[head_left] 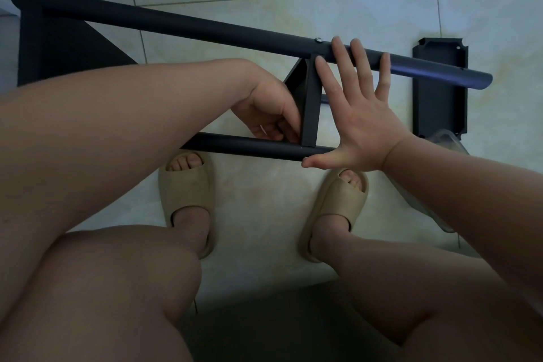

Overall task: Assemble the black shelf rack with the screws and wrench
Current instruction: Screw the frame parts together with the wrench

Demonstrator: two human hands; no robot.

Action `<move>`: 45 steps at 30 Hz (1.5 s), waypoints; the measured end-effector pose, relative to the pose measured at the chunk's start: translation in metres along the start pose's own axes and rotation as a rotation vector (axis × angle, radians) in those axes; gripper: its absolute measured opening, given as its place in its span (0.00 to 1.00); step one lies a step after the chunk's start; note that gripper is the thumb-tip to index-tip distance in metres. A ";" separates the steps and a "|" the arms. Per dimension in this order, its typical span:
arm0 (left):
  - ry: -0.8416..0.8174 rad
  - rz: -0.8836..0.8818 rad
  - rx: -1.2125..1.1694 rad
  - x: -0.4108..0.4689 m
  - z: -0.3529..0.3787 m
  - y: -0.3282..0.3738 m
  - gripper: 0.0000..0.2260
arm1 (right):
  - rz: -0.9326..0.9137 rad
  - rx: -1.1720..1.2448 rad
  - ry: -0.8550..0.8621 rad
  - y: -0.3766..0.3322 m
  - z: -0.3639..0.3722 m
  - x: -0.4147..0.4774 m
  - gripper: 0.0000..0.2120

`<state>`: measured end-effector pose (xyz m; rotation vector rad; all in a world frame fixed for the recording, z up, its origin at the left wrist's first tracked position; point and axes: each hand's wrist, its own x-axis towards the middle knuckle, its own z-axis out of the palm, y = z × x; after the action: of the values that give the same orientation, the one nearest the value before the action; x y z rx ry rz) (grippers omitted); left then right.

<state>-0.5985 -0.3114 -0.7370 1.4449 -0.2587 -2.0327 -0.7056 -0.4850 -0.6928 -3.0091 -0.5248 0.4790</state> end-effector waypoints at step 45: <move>0.087 0.016 0.060 0.001 0.002 0.003 0.03 | 0.010 -0.005 -0.009 0.000 -0.001 0.000 0.66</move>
<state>-0.5990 -0.3151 -0.7356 1.5585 -0.2962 -1.9594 -0.7056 -0.4846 -0.6917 -3.0173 -0.5129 0.4929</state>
